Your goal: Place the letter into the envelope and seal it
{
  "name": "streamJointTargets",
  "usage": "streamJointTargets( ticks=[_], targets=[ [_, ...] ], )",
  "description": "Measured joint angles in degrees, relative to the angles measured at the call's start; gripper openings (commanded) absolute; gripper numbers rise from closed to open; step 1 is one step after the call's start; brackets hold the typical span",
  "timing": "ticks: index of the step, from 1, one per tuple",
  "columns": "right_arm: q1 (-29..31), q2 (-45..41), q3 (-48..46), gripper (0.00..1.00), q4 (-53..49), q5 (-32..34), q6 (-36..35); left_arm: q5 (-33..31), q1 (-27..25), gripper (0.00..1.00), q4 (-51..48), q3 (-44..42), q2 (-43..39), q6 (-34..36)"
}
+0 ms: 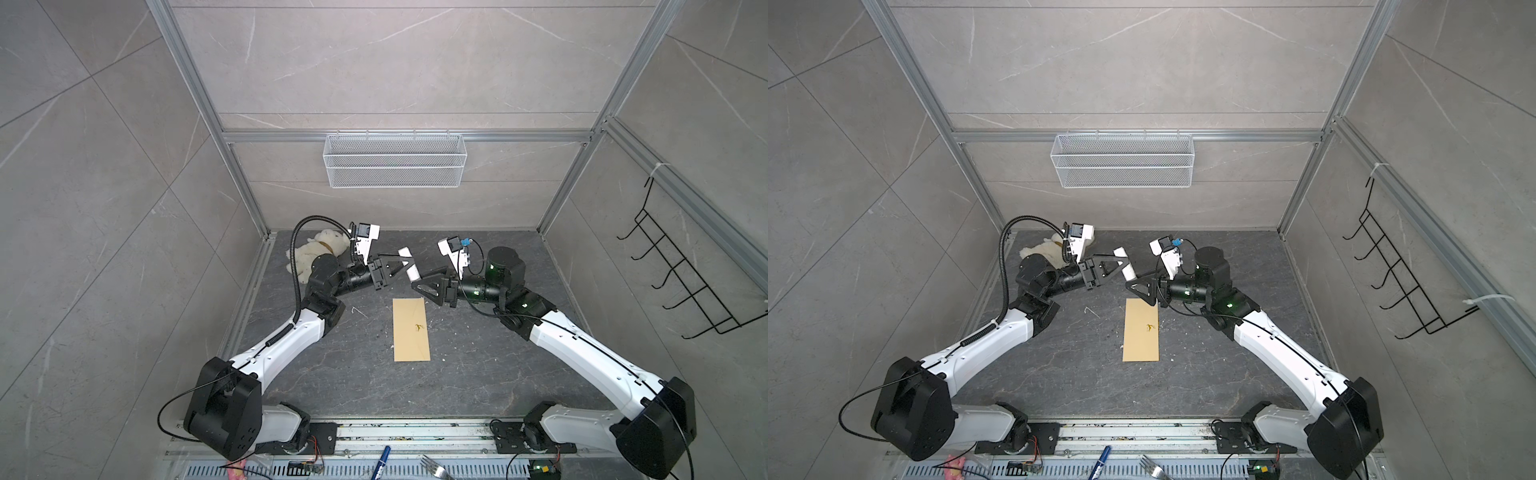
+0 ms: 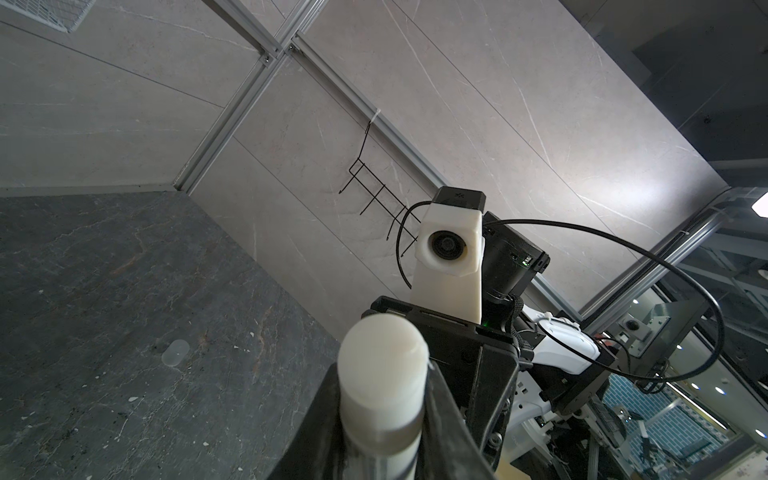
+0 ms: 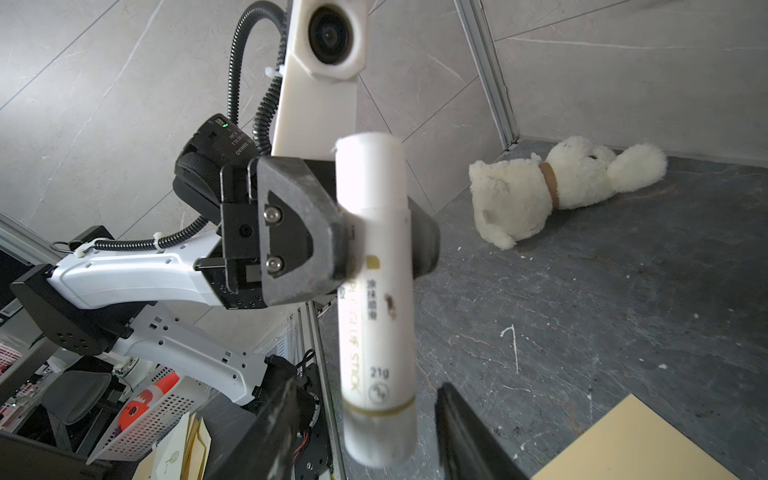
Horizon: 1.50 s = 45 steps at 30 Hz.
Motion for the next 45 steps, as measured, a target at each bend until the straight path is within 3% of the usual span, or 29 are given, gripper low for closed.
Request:
streamJointTargets(
  ticks=[15,21,26,32,42,45],
  targets=[
    [0.85,1.11,0.35,0.16,0.0,2.62,-0.22,-0.2,0.0,0.0,0.24,0.0,0.28,-0.79],
    [2.54,0.85,2.05,0.04,-5.33,9.66,-2.97,-1.88,0.04,0.0,-3.3,0.24,0.28,0.66],
    [7.28,0.74,5.33,0.0,-13.9,23.3,-7.15,-3.91,0.02,0.0,-9.55,0.76,-0.39,3.58],
    [17.66,2.89,13.03,0.0,-24.04,49.31,-12.96,-5.53,-0.22,0.0,-13.05,1.88,-1.77,6.16],
    [31.87,18.84,25.79,0.0,-29.62,96.08,-24.2,-9.73,0.46,0.0,-14.25,2.16,-1.86,7.89],
    [33.27,22.51,27.52,0.0,-28.76,104.39,-27.5,-10.75,0.59,0.0,-14.47,2.16,-1.86,7.91]
  ],
)
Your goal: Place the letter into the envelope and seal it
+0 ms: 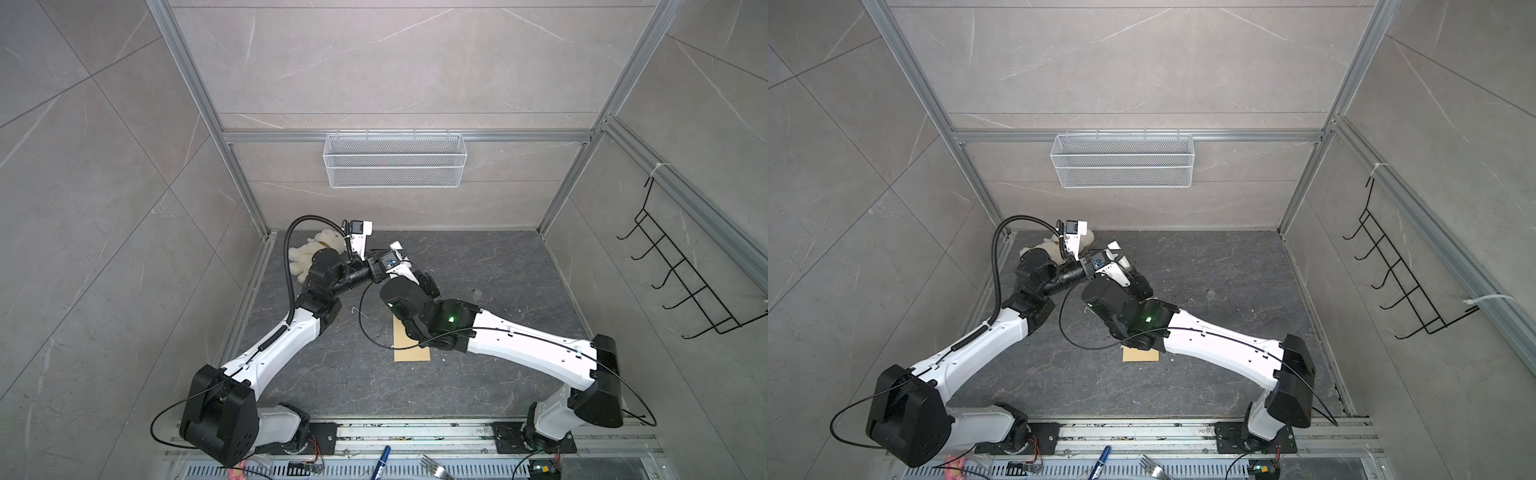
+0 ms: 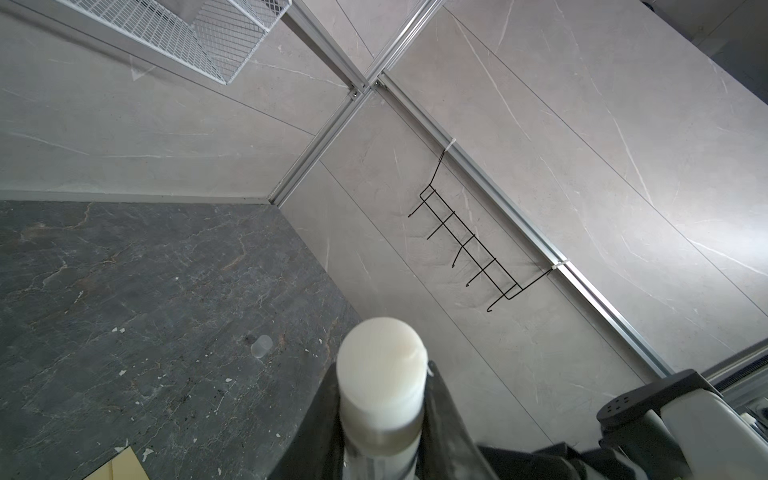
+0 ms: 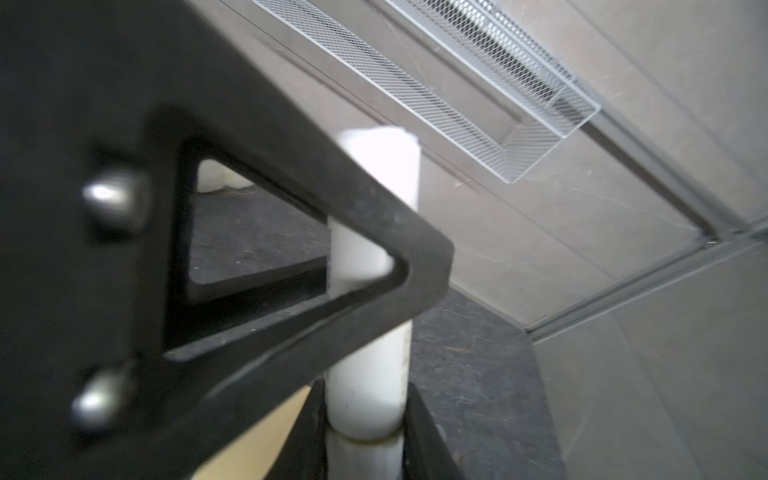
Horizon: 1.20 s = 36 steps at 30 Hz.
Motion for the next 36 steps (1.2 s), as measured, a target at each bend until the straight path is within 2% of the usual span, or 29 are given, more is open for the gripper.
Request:
streamJointTargets(
  ticks=[3,6,8,9,11,15,17,19,24,28,31,36],
  targets=[
    [0.48,1.4,0.35,0.0,0.55,3.72,-1.9,-0.31,0.0,0.0,-0.24,0.0,0.0,0.02],
    [0.55,1.42,0.35,0.02,0.66,3.8,-2.14,-0.31,-0.02,0.0,-0.17,0.0,0.0,0.02],
    [0.44,1.14,0.24,0.1,0.63,2.73,-2.01,-0.31,0.0,0.0,-0.22,0.0,0.0,0.02],
    [0.24,0.52,-0.13,0.18,0.63,1.38,-1.84,-0.28,0.02,0.0,-0.35,0.0,-0.02,0.02],
    [-0.68,-1.84,-1.57,0.33,0.42,-3.54,-1.16,-0.13,-0.02,0.0,-0.5,0.0,-0.11,-0.02],
    [-4.11,-9.68,-5.64,0.68,0.66,-19.04,1.18,0.55,-0.33,0.0,-1.2,-0.02,-0.22,0.11],
    [-7.08,-14.67,-8.26,0.8,1.29,-28.24,2.86,1.46,-0.37,0.0,-1.33,-0.04,-0.22,0.07],
    [-11.41,-19.34,-10.95,0.86,2.29,-38.53,4.48,2.27,-0.35,0.0,-0.87,-0.04,-0.22,-0.2],
    [-22.03,-25.81,-16.04,0.86,4.57,-62.2,8.92,5.11,-0.26,0.0,2.08,-0.07,-0.22,-1.68],
    [-26.47,-25.77,-18.25,0.8,6.78,-77.29,12.41,7.1,-0.13,0.0,5.62,-0.13,-0.09,-3.41],
    [-28.89,-25.22,-20.04,0.72,9.29,-85.59,15.32,8.41,-0.11,0.0,8.39,-0.15,0.09,-5.16],
    [-30.08,-23.54,-20.57,0.62,13.05,-92.94,18.69,9.75,-0.11,0.0,11.17,-0.15,0.61,-7.26]
  ],
)
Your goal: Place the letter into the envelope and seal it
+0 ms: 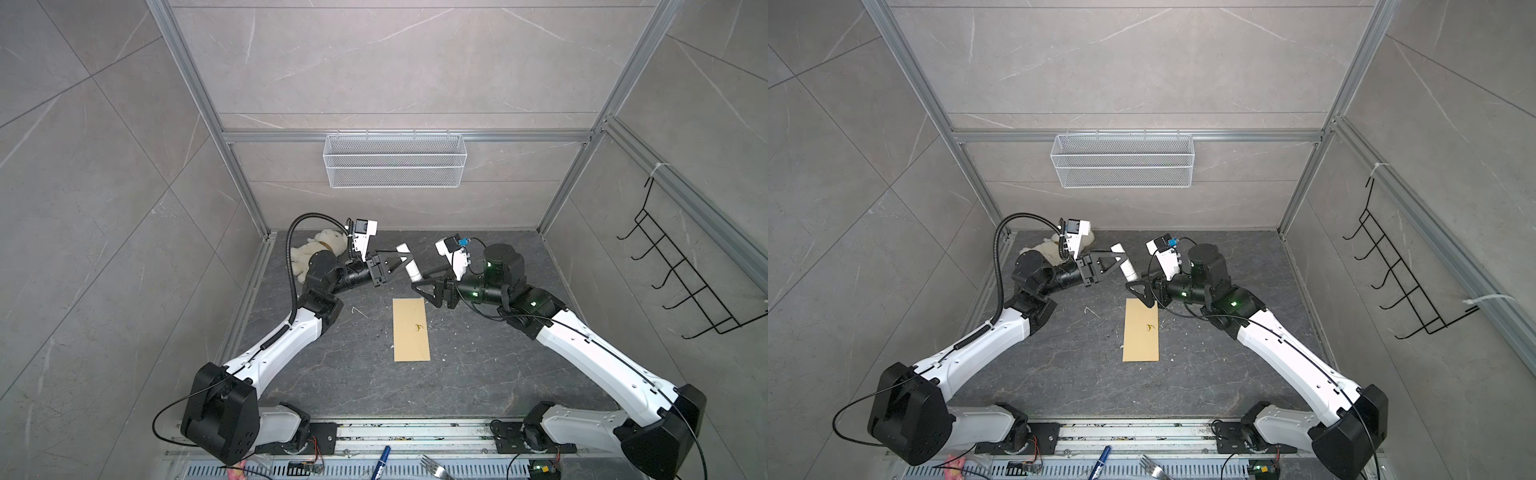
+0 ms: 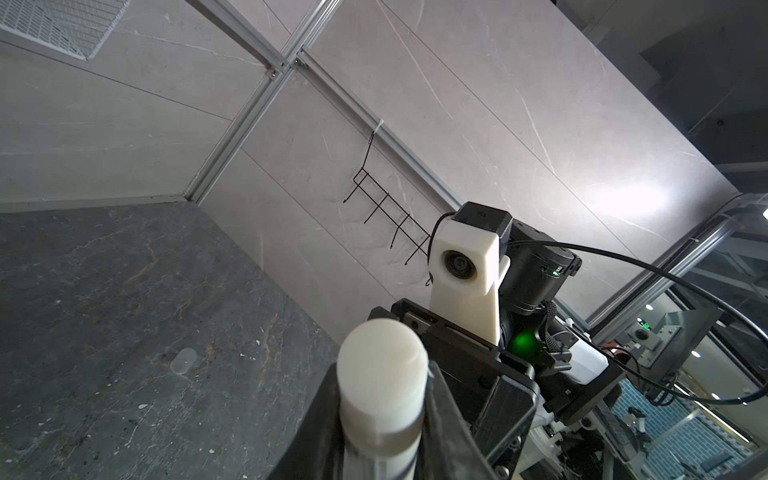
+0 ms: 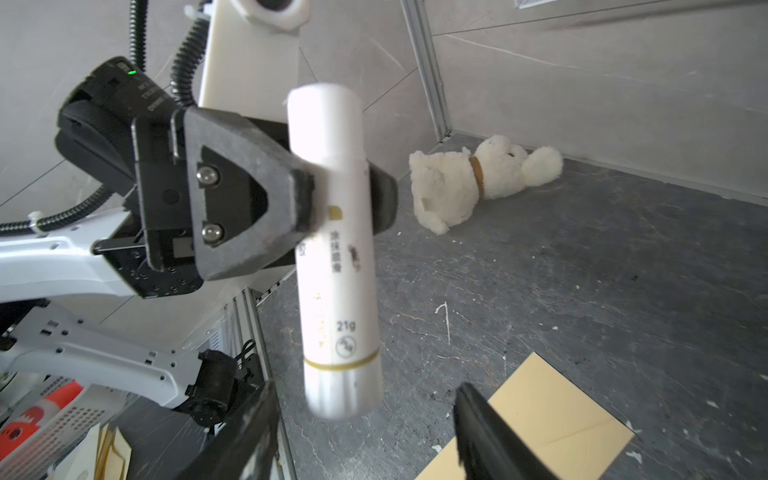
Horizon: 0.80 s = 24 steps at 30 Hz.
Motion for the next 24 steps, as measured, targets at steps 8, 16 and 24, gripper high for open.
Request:
streamJointTargets(
  ticks=[8,16,24],
  targets=[
    [0.0,1.73,0.0,0.37,4.76,-5.14,3.02,1.27,0.0,0.0,1.03,0.0,0.04,-1.18],
    [-0.15,2.56,0.0,0.14,5.62,-5.53,3.93,1.73,0.0,0.0,1.18,0.0,0.04,-1.73],
    [0.83,2.82,0.55,0.0,1.64,1.29,3.48,-0.81,-0.09,0.0,-4.83,0.0,-0.11,1.46]
  ],
)
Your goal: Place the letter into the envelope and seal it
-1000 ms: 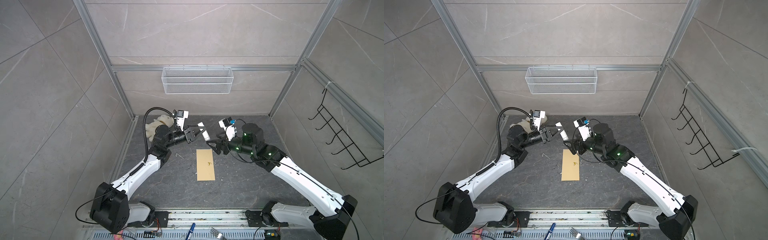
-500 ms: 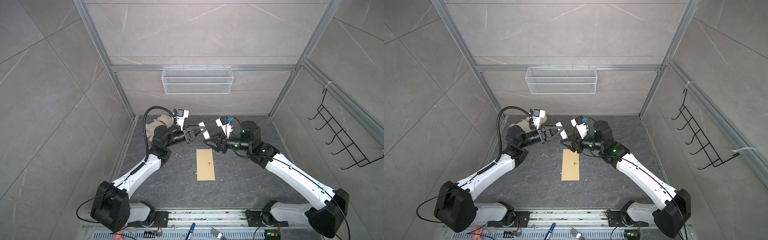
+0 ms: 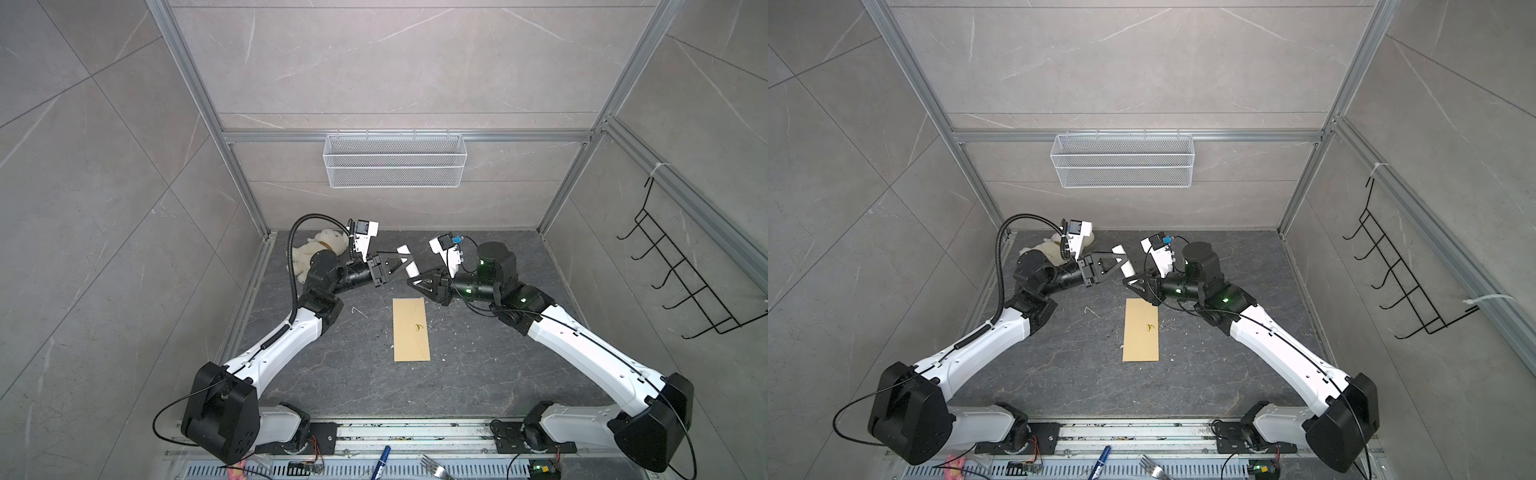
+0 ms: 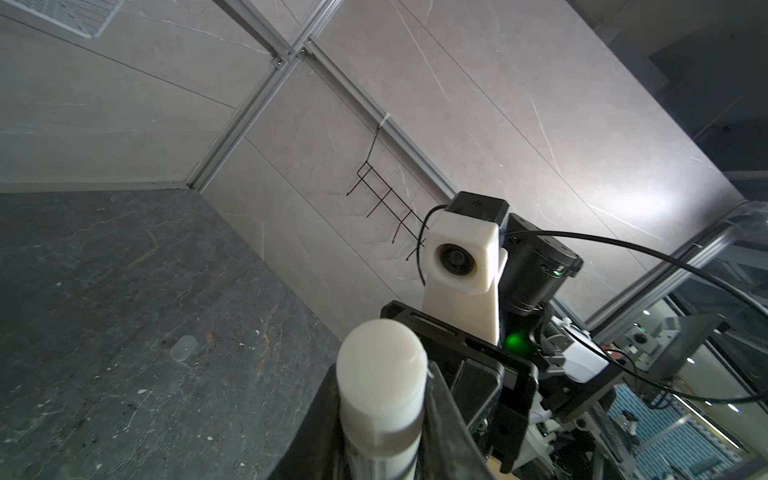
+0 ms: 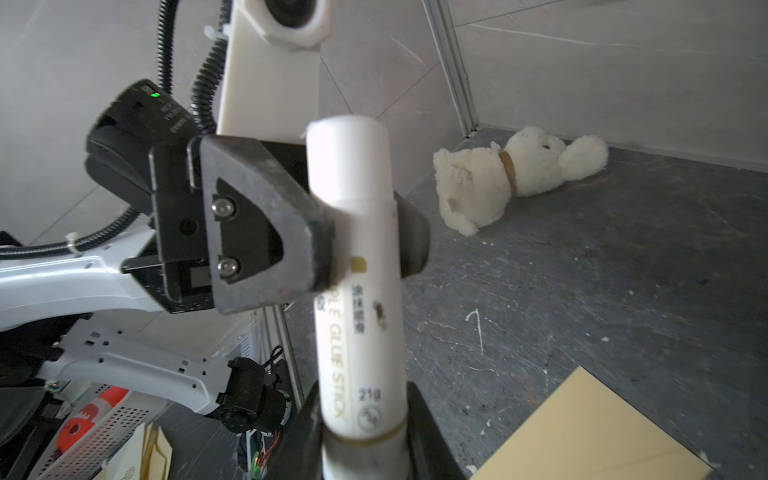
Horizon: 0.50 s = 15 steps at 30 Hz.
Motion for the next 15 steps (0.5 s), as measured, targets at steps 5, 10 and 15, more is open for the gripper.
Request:
streamJointTargets(
  ticks=[5,10,15],
  targets=[
    [6.67,0.92,3.3,0.0,-7.23,18.08,-3.08,-2.89,-0.2,0.0,-5.66,0.0,-0.63,2.97],
    [17.29,4.79,8.92,0.0,-12.52,45.72,-8.66,-4.33,-0.17,0.0,-7.28,0.0,-1.38,5.2],
    [24.98,12.04,13.97,0.0,-14.1,70.88,-15.82,-6.1,0.11,0.0,-7.45,0.0,-1.38,6.38]
  ],
)
